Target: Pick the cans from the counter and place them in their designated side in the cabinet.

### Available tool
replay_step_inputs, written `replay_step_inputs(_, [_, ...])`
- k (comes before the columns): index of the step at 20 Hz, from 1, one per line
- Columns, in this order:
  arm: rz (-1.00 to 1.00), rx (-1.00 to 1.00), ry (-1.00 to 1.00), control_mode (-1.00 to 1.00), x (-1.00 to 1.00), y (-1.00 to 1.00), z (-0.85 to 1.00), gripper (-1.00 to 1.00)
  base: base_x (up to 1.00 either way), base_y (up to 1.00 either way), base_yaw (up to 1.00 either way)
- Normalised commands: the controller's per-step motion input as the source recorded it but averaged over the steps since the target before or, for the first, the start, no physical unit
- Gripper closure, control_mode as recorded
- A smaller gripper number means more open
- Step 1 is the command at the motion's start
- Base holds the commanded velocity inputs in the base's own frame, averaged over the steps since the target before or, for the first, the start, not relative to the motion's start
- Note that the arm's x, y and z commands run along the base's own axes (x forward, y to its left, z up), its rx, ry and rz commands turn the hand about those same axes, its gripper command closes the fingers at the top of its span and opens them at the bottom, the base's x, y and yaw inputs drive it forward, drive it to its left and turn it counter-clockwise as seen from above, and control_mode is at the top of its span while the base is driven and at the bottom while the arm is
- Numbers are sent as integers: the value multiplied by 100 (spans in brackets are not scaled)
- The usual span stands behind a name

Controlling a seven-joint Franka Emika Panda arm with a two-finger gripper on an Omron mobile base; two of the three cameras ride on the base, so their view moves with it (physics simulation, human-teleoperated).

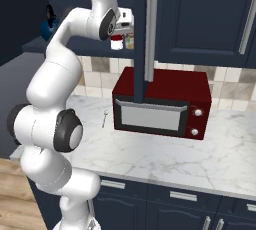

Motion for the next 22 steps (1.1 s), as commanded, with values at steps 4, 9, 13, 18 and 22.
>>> replay_step_inputs(4, [0,0,-8,-100,-43,-2,1,-100,0,0,0])
replay_step_inputs(9, [0,0,-6,-100,-57,0,-2,-100,0,0,0])
replay_step_inputs(13, [0,0,-4,-100,-56,2,-7,-100,0,0,0])
replay_step_inputs(18, [0,0,-2,-100,-54,10,-8,-100,0,0,0])
replay_step_inputs(22, [0,3,0,-100,-38,11,-23,-100,0,0,0])
